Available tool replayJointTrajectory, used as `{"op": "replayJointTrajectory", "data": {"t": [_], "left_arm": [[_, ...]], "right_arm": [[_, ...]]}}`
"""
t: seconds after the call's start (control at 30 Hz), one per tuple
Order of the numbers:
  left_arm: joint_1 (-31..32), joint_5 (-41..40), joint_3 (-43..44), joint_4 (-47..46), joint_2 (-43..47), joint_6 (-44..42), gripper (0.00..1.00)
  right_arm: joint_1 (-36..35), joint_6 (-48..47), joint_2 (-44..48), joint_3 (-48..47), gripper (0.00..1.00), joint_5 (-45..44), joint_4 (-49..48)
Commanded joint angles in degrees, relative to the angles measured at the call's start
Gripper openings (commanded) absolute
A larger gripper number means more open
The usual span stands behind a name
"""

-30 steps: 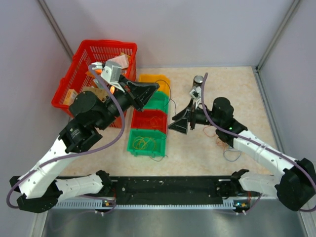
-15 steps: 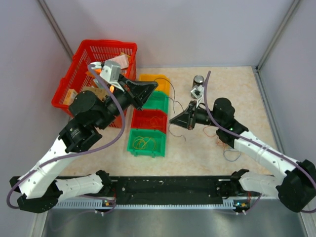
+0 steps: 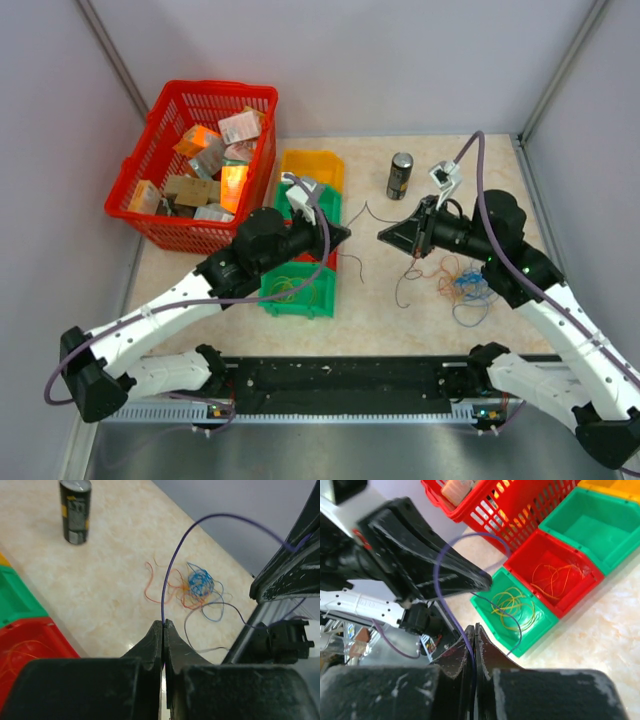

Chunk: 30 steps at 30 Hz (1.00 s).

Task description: Untangle the cables

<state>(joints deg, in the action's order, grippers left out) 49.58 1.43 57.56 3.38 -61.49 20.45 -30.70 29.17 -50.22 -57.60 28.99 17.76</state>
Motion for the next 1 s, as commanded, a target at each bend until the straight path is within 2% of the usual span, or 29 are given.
{"op": "replayJointTrajectory", "data": {"t": [0.0, 0.1, 0.17, 0.3, 0.37, 0.4, 0.43, 0.53, 0.63, 0.8, 0.87, 0.9, 0.97], "left_arm": [[0.16, 11.91, -3.5, -15.76, -1.34, 5.91, 0.01], [1.13, 14.65, -4.3, -18.49, -2.93, 6.1, 0.07], [1.57, 14.74, -4.74, -18.67, -2.93, 4.87, 0.19], [1.57, 12.29, -8.51, -20.42, -0.48, 2.32, 0.56], [1.57, 10.7, -10.0, -21.04, 0.93, 1.44, 0.65], [1.57, 10.26, -10.45, -21.04, 1.2, 1.0, 0.79], [1.57, 9.91, -10.71, -21.13, 1.29, 0.56, 0.98], [1.92, 8.06, -9.93, -19.73, 1.03, -1.98, 0.98], [3.76, 2.8, -8.35, -17.27, 0.94, -6.89, 0.99], [8.94, 3.14, -5.28, -15.6, -0.11, -19.54, 0.98], [12.63, -0.79, -2.12, -13.32, -1.86, -24.38, 0.98], [14.56, -5.69, -0.62, -11.92, -2.66, -24.49, 0.98], [17.2, -9.58, 0.1, -12.51, -3.72, -22.92, 0.99]], "right_arm": [[0.55, 0.45, 0.56, -3.65, 0.0, 0.18, 5.27], [0.55, 0.8, 0.56, -4.71, 0.0, -0.08, 5.71], [0.55, 1.15, 0.47, -5.32, 0.0, -0.08, 6.23], [0.46, 1.77, 0.65, -6.64, 0.0, 0.01, 7.37], [0.55, 2.21, 0.65, -7.43, 0.0, 0.54, 7.73], [0.46, 2.64, 0.65, -7.87, 0.0, 0.71, 8.08], [0.55, 2.82, 0.56, -8.31, 0.0, 0.8, 8.34], [0.55, 3.7, 0.03, -9.63, 0.0, 1.85, 9.05], [0.55, 3.97, -0.58, -10.33, 0.0, 2.73, 9.13], [0.55, 4.23, -1.11, -11.21, 0.0, 3.52, 9.31], [0.55, 4.49, -1.11, -11.56, 0.0, 3.35, 9.4], [0.55, 4.67, -1.29, -11.65, 0.0, 3.26, 9.4], [0.55, 5.11, -1.46, -11.92, 0.0, 2.65, 9.4]]}}
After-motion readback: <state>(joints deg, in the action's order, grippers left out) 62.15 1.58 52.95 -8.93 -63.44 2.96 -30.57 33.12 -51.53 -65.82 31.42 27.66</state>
